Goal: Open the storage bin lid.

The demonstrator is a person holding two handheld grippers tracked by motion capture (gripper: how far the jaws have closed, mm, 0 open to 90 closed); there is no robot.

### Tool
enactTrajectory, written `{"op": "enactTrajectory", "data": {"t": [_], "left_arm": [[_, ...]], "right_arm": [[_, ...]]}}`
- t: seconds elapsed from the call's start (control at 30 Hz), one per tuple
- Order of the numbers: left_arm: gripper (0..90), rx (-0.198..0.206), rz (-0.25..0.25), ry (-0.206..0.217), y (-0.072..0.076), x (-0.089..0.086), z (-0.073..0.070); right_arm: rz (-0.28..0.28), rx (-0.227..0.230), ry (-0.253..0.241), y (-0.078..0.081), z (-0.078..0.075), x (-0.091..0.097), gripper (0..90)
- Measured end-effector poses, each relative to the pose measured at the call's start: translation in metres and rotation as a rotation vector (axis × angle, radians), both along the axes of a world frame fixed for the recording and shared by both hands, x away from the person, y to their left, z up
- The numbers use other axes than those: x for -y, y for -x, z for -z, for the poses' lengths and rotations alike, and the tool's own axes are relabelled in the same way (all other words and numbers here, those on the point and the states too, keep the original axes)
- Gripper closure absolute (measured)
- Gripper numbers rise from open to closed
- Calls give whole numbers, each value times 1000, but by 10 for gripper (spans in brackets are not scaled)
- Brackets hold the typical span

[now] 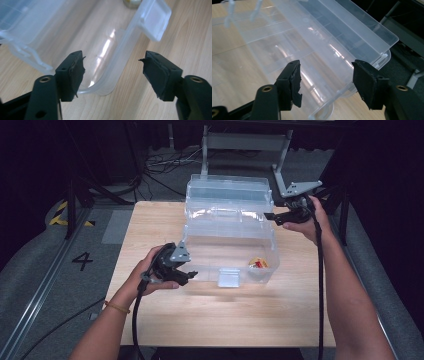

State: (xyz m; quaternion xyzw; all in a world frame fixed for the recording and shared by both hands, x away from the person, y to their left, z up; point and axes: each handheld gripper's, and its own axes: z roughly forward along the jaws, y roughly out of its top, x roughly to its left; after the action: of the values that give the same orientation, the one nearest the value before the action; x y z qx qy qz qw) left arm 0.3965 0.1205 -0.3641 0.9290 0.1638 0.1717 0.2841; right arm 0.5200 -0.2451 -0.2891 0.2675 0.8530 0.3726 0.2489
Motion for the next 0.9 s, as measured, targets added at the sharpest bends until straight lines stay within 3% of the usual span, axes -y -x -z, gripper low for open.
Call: {"op": "enactTrajectory", "data": {"t": [0.07,0.17,0.3,0.47,0.63,0.67,0.83,0.9], "left_arm": [[350,-48,17,-32,-8,9,3],[363,-92,27,-92,-19,17,9],[401,-126,31,-98,-28,22,17],[508,-167,43,-117,-35,31,27],[690,-212,68,-142,-38,38,36],[727,-204,64,-153,-38,39,37],[731,-215,55,-133,-38,38,37],[732,-205,63,-151,-38,39,38]], "right_arm": [[36,-3,10,-12,3,-8,414],[28,-29,24,-27,8,-20,416],[14,-42,48,-38,12,-32,421],[-6,-85,116,-55,16,-47,424],[-98,-127,166,-61,17,-64,579],[-123,-128,178,-61,15,-69,661],[-170,-143,246,-61,10,-77,751],[-177,-165,265,-61,7,-79,773]]}}
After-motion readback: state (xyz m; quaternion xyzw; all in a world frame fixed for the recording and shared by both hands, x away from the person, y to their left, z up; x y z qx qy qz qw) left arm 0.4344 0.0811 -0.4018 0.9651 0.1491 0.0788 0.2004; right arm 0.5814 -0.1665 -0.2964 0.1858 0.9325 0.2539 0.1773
